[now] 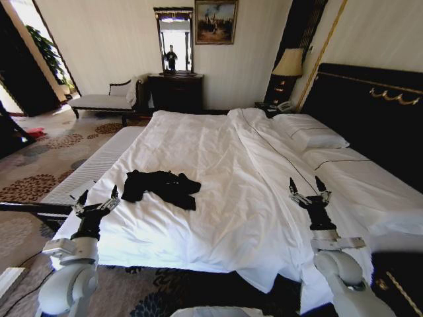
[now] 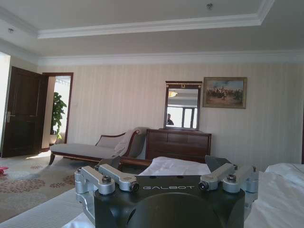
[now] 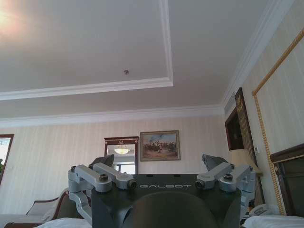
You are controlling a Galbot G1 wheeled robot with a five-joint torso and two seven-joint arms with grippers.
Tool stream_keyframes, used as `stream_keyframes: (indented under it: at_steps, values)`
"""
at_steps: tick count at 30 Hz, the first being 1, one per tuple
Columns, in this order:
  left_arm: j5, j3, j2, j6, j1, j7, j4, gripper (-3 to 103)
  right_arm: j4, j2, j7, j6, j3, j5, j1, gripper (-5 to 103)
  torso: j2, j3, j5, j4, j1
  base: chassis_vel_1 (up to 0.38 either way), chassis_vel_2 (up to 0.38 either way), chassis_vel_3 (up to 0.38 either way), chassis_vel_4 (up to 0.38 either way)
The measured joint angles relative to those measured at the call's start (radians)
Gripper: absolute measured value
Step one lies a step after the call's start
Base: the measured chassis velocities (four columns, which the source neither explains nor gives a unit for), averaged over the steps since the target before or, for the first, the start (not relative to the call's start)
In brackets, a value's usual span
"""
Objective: Fold the clothes on the bed.
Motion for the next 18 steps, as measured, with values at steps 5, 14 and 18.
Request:
stream_keyframes:
  at_steps: [5, 14, 18]
  values:
    - [0.012, 0.002, -0.001, -0.004, -0.001, 0.001, 0.006, 100, -0.005, 0.010, 0.003, 0.006, 0.001, -0.010, -0.002, 100, 0.000, 0.000, 0.0000, 0.0001, 0.000, 0.000, 0.000, 0.000, 0.000]
    - [0.012, 0.001, 0.006, -0.004, 0.000, 0.002, 0.012, 100, -0.013, 0.020, 0.006, 0.007, -0.010, -0.022, 0.001, 100, 0.000, 0.000, 0.0000, 0.0001, 0.000, 0.000, 0.000, 0.000, 0.000]
    - [0.011, 0.000, 0.007, -0.006, 0.001, 0.002, 0.013, 100, -0.014, 0.032, 0.008, 0.009, -0.013, -0.028, -0.002, 100, 0.000, 0.000, 0.0003, 0.0000, 0.000, -0.006, 0.059, 0.005, -0.076]
